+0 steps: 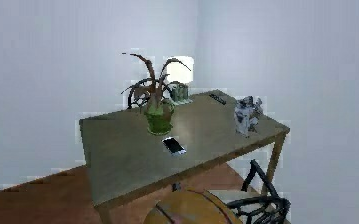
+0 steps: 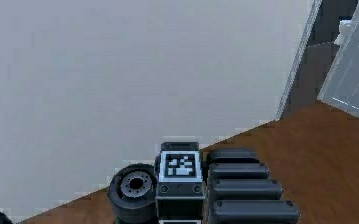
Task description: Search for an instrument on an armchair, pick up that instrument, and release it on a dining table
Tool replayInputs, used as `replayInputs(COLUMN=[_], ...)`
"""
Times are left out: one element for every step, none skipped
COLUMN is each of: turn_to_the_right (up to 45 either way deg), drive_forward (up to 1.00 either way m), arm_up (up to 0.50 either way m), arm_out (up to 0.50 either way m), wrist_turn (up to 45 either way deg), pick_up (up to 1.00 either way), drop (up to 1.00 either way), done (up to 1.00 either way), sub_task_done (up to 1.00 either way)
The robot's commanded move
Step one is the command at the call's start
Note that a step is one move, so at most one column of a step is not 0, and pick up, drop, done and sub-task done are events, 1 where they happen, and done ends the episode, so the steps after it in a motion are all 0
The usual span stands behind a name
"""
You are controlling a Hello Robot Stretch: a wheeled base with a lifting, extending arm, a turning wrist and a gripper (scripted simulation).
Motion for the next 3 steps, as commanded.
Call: replayInputs(turn_to_the_right=[45.0,18.0,-45.0], drive_forward=[0.0,0.0,0.0], arm_up=[0.0,0.0,0.0], arm_out=[0.0,0.0,0.0], wrist_turn=[0.0,0.0,0.0], pick_up=[0.0,0.0,0.0], drop=[0.0,0.0,0.0], done=[0.0,0.0,0.0], sub_task_done=[0.0,0.0,0.0])
